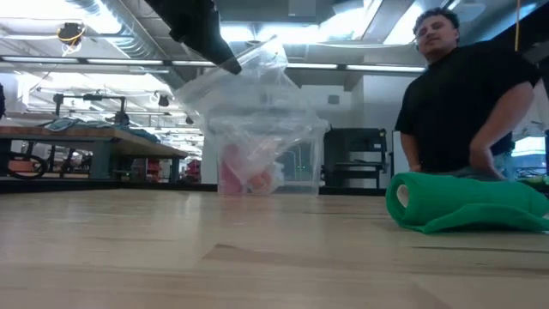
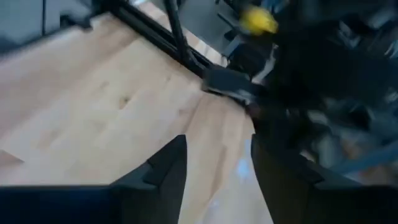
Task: Roll bandage
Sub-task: Open the transparent zip bag
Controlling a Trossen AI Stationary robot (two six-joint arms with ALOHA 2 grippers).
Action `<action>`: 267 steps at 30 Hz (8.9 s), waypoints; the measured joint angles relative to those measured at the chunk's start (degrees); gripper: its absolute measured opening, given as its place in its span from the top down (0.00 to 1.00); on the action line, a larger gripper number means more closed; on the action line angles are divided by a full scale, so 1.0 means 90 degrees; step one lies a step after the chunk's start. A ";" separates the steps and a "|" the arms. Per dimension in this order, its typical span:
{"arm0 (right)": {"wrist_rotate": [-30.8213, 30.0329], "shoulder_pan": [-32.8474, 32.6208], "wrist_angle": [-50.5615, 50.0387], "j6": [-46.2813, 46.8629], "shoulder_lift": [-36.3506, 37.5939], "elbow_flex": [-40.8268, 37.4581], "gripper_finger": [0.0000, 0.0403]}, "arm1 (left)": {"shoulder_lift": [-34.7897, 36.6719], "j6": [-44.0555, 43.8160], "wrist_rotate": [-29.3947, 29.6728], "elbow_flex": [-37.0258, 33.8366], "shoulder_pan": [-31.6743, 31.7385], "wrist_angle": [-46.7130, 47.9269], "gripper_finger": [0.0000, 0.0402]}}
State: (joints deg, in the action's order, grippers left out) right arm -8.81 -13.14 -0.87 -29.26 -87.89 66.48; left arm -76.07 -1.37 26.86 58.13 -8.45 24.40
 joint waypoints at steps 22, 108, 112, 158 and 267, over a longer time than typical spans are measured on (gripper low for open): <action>-0.2160 0.0308 0.0670 -0.2469 -0.1801 0.0432 0.66 | -0.0017 0.0072 0.0006 0.0000 -0.0027 0.0007 1.00; -0.2072 0.0226 -0.0584 -0.1617 -0.1829 0.1313 0.61 | -0.0092 0.0438 0.0401 -0.0063 -0.0286 -0.0168 1.00; -0.2132 0.0219 -0.0732 -0.1636 -0.1934 0.1313 0.61 | -0.0102 0.0360 0.0373 -0.0073 -0.0284 -0.0102 1.00; -0.1836 0.0261 -0.1156 -0.0903 -0.2243 0.1340 0.85 | -0.0097 0.0150 0.0381 -0.0066 -0.0134 -0.0109 1.00; -0.0737 0.0550 -0.0860 0.0462 -0.2311 0.0356 0.99 | -0.1222 0.0029 0.0398 -0.0010 0.0201 -0.0635 0.98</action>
State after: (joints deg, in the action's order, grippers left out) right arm -15.45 -8.19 -8.61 -25.10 -108.68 69.69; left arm -87.07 -1.11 30.44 58.04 -6.64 18.69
